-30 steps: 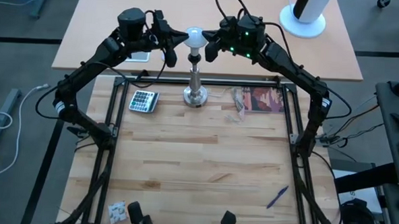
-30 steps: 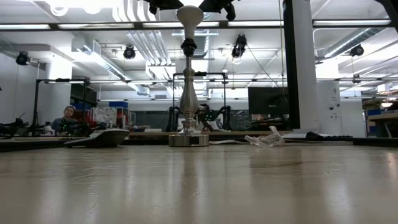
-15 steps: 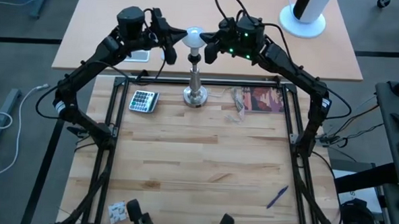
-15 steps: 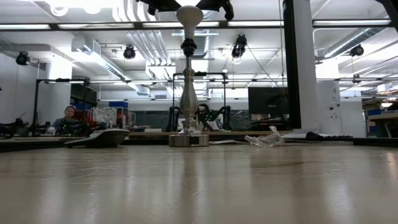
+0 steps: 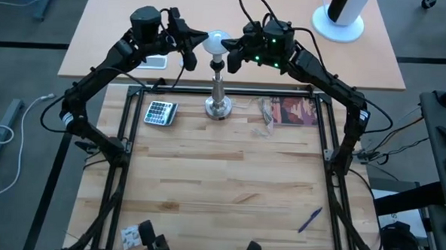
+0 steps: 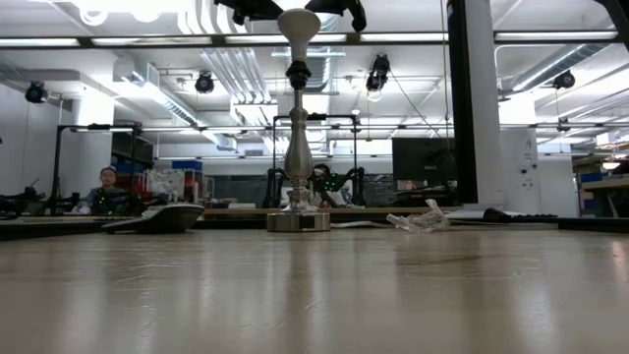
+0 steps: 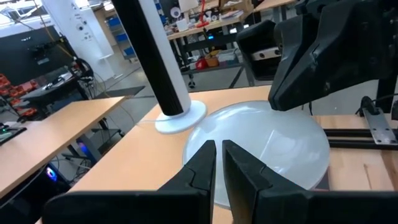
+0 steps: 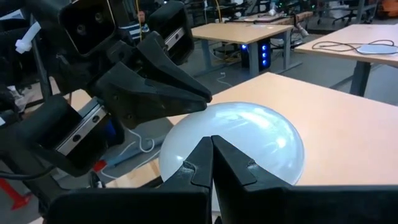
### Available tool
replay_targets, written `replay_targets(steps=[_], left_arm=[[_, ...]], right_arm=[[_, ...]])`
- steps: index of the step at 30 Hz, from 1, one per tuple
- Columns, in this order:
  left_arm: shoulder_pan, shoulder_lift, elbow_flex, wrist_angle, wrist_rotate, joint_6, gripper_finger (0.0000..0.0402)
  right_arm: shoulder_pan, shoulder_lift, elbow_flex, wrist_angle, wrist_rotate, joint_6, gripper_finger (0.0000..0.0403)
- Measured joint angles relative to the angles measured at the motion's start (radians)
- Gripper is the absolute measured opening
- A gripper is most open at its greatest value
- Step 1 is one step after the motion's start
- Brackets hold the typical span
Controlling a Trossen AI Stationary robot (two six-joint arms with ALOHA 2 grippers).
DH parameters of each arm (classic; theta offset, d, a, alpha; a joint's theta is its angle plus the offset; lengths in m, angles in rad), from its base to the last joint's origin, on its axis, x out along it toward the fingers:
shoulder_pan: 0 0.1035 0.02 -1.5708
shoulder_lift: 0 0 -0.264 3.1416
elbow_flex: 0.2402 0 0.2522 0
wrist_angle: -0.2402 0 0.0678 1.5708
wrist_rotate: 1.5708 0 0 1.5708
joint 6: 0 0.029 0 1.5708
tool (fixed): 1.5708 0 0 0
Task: Screw lightbulb
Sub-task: Insert the lightbulb into the table lamp
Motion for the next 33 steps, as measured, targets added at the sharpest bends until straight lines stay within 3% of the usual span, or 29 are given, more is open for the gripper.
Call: replay_targets(steps=[23, 33], left_arm=[[0.001, -0.061, 0.001, 0.002, 0.003, -0.001, 0.002], [-0.029, -0.066, 0.002, -0.028, 0.06, -0.038, 0.002]], right_arm=[[-0.014, -0.052, -0.002, -0.003, 0.073, -0.078, 0.0], [-0.034, -0.052, -0.004, 0.035, 0.077, -0.08, 0.0]])
